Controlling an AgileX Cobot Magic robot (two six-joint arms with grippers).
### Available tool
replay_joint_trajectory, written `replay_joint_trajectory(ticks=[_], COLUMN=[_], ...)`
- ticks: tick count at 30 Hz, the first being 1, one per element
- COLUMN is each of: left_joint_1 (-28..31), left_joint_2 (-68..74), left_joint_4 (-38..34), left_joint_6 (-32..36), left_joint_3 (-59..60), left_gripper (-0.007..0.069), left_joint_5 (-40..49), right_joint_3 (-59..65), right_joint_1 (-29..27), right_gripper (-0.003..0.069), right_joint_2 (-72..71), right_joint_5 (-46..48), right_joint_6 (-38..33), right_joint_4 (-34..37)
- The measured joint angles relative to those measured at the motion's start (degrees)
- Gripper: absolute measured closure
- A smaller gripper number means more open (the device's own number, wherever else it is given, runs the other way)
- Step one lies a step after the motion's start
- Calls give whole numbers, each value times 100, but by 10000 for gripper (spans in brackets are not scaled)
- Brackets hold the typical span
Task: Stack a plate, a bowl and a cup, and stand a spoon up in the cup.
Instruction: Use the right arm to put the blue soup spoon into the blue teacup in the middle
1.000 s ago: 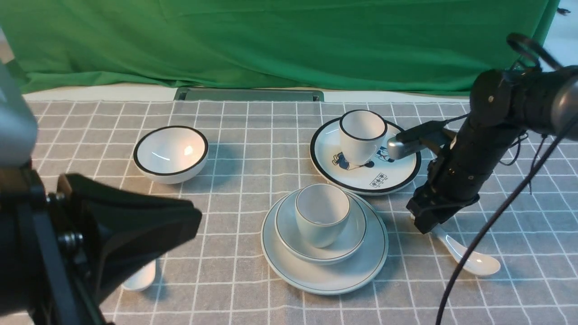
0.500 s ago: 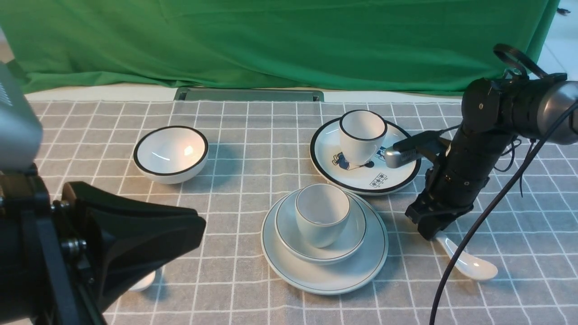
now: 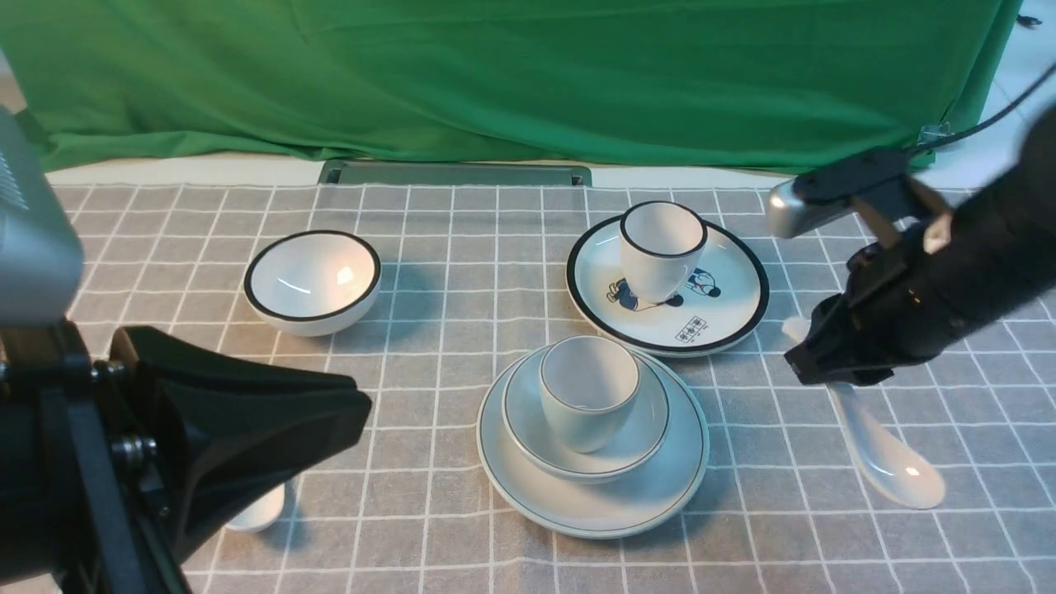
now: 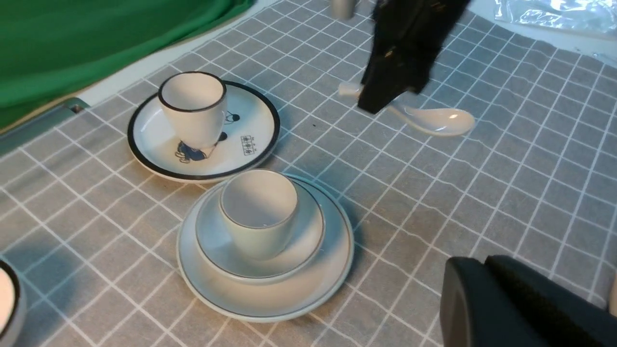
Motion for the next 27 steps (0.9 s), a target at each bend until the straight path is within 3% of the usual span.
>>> replay_joint_trajectory(ticks=[6, 17, 27], left_joint_1=[0, 0, 0], left_joint_2=[0, 0, 0], left_joint_4=[51, 55, 74], left_joint_6=[39, 119, 158], left_joint_3=[0, 0, 0], left_gripper=[615, 615, 613], left_joint_5=[-173, -187, -132], right_joint_3=[1547, 2540, 2582], right_joint_1=[989, 2181, 2362], right_gripper=[487, 487, 487], right_joint_2=[-1107, -816, -72], right_joint_5=[-3079, -7113, -8630], right_joint_6=[535, 1071, 1430], right_joint_4=[295, 317, 273])
